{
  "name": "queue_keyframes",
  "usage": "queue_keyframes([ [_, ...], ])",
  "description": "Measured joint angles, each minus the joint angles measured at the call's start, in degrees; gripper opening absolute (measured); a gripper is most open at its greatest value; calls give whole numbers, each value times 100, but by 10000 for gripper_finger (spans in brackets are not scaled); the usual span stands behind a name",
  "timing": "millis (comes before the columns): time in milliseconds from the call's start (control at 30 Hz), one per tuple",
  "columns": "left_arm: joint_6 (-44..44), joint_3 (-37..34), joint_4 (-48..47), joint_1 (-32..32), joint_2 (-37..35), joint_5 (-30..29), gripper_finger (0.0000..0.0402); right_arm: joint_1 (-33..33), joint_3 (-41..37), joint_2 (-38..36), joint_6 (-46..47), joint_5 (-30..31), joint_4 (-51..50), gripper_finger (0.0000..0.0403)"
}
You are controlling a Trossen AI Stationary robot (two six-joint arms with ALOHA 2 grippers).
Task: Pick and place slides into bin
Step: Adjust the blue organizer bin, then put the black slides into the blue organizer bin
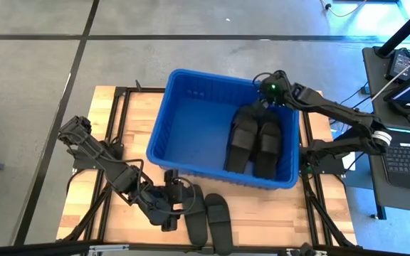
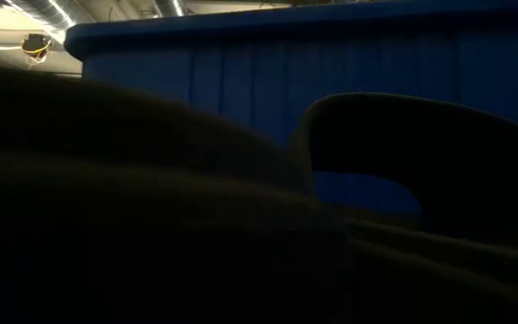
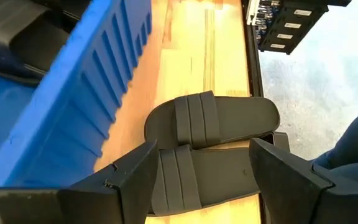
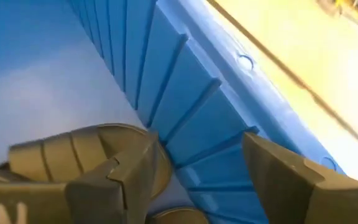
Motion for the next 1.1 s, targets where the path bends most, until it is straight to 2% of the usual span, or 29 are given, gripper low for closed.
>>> queue_keyframes([
  [267,20,0,-101,178,0,78,244,-278,9,111,-1902,90,1005,236],
  [333,45,-2,-103,231,0,151,244,-332,20,115,-2140,86,1265,236],
  [500,153,-2,-103,317,0,260,244,-427,411,154,-2084,96,1092,236],
  [600,155,-4,-94,356,-10,274,244,-362,933,95,-1520,-42,518,236],
  [667,155,-9,-57,358,-44,283,244,-264,1435,25,-1032,-522,-144,236],
  [767,159,-7,1,355,-54,281,244,-94,2098,-7,-715,-1557,-1150,236],
  [833,164,-7,-99,341,-20,275,244,51,2424,-7,-580,-1882,-1543,236],
  [967,125,-7,-730,341,190,264,244,281,2731,-13,-466,-1909,-1665,236],
  [1100,-99,-7,-971,277,527,271,244,382,2782,-7,-451,-1910,-1599,236],
])
